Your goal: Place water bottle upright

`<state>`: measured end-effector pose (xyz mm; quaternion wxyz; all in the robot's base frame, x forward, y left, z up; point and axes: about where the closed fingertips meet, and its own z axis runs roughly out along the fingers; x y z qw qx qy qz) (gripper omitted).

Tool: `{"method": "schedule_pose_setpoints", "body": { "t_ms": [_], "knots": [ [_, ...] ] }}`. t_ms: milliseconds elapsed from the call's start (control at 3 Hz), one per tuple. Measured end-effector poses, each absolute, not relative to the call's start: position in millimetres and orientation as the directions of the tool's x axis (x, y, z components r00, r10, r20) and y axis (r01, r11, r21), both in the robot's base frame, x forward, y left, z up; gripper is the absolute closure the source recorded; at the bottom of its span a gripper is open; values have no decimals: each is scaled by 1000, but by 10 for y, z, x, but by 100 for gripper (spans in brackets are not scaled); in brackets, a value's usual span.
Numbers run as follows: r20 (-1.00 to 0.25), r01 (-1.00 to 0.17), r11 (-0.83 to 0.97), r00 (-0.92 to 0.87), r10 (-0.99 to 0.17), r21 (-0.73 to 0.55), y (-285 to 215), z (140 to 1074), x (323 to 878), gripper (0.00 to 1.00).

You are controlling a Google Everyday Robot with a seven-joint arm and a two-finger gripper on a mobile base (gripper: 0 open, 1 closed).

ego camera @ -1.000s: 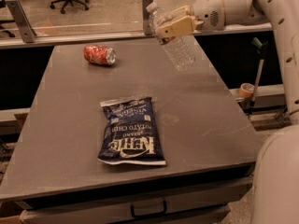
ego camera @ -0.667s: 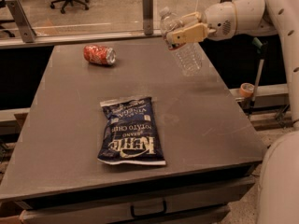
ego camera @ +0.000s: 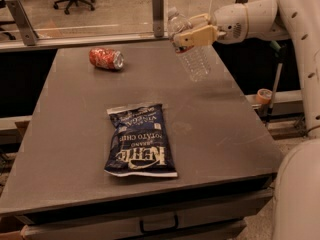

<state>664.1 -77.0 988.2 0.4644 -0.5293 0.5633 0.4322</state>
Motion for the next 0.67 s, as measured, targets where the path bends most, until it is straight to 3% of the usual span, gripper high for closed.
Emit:
{"method": "schedule_pose_setpoints", "body": {
  "t_ms": [667],
  "knots": [
    [-998,-989,137,43,-50,-50,-1398,9957,6550,100]
  ]
}}
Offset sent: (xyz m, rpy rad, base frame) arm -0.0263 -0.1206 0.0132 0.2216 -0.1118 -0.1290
